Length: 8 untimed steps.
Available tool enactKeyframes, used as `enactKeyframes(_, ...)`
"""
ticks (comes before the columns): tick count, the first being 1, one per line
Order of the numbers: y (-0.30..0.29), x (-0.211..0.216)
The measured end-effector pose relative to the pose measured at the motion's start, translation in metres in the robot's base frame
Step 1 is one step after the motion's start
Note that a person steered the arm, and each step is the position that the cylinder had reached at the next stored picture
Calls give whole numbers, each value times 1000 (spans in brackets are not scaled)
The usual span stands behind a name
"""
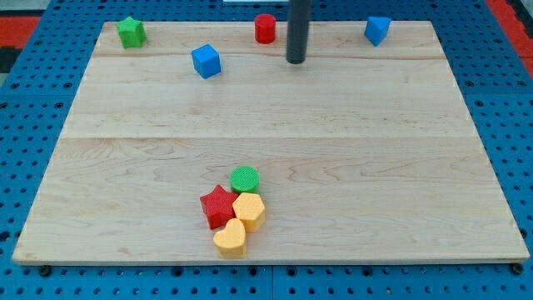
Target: Move the blue cube towards bottom left
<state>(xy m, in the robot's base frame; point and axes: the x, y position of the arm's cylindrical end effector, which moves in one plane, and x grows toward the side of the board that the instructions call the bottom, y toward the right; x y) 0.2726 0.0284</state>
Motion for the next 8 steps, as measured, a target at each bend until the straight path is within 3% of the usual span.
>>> enactKeyframes(1,-36,-11)
enactKeyframes(3,-141,14)
enactKeyframes(5,-136,8)
enactKeyframes(8,-217,54)
